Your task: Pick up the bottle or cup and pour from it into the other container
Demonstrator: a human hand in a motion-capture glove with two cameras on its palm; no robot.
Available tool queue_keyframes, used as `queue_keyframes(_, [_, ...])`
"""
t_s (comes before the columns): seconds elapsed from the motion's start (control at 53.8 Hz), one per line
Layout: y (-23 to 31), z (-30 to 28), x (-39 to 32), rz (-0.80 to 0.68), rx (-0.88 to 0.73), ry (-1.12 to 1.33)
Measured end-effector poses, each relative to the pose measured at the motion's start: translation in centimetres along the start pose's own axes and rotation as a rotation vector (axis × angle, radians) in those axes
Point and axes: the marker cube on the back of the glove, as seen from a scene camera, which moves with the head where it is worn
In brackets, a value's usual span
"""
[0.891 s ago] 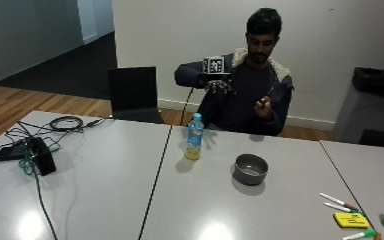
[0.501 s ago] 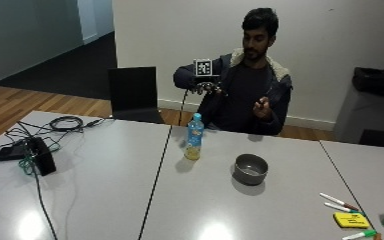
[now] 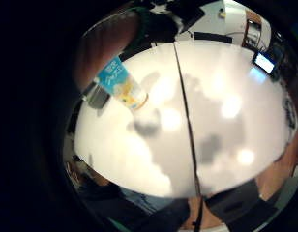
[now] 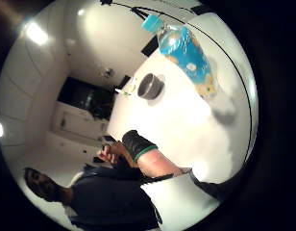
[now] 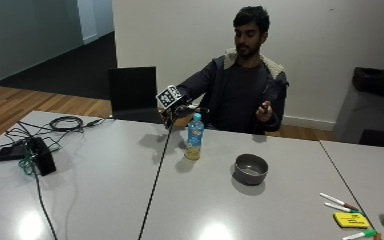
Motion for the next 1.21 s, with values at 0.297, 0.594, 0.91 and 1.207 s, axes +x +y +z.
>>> queue_keyframes(0.297, [-6.9, 8.8, 2.1, -0.117, -0.142, -0.588])
queue_keyframes(0.594, [-7.4, 9.9, 1.0, -0.099, -0.090, -0.688])
queue_keyframes(0.91, [-10.5, 7.4, -9.2, -0.220, -0.206, 0.150])
queue_keyframes(1.207, [-12.0, 12.9, -17.4, -0.259, -0.064, 0.725])
